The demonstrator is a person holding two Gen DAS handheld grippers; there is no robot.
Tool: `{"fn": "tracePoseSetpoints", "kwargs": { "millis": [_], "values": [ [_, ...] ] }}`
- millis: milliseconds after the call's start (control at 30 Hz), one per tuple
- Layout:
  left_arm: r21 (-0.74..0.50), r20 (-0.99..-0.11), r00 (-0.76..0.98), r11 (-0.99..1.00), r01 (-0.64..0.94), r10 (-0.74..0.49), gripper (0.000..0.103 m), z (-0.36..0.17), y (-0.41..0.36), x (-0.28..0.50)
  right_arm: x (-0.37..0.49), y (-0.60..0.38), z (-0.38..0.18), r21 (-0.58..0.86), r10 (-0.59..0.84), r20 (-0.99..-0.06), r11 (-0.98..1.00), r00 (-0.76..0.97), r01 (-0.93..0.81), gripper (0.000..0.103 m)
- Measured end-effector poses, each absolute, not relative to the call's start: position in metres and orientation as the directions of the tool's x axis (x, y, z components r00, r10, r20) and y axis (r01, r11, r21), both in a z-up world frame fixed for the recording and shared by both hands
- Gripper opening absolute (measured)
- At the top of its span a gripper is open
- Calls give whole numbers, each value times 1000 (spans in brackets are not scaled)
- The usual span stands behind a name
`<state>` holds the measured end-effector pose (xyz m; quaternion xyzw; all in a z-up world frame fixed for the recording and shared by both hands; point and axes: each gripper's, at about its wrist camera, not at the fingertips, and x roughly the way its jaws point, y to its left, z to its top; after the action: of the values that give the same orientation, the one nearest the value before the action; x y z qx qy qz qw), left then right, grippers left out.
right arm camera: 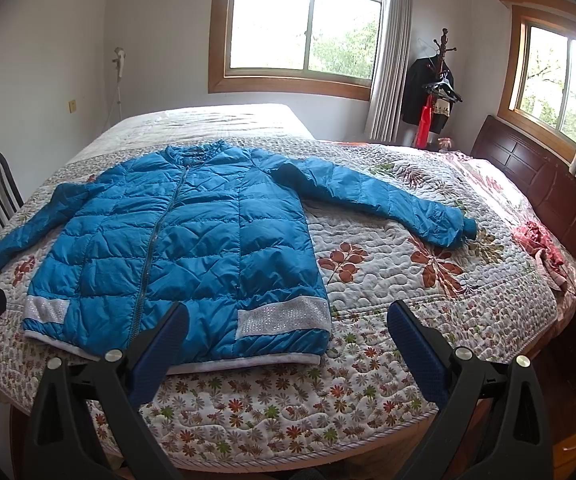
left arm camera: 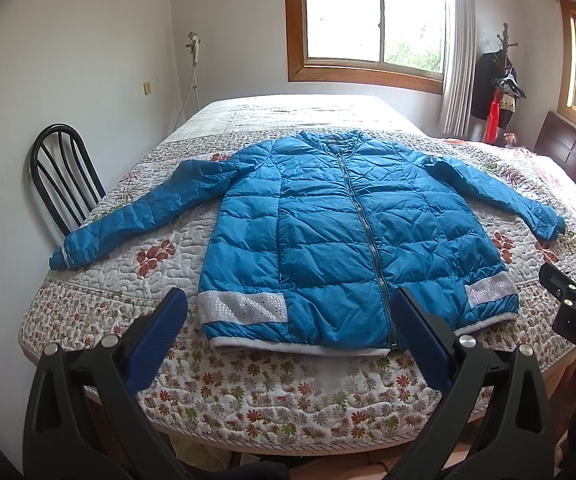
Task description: Fold large clothes
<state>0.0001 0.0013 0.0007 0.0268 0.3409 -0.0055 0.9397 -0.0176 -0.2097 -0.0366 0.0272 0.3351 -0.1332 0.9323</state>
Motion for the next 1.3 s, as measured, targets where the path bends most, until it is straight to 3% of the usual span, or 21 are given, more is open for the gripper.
{"fn": "tracePoseSetpoints", "kwargs": {
  "millis": [1300],
  "values": [
    [46, -642, 767, 999, 28, 9, 100, 1, 1, 0, -13, -205, -39, -38, -226, -638, 964, 736, 264, 99]
  ]
}}
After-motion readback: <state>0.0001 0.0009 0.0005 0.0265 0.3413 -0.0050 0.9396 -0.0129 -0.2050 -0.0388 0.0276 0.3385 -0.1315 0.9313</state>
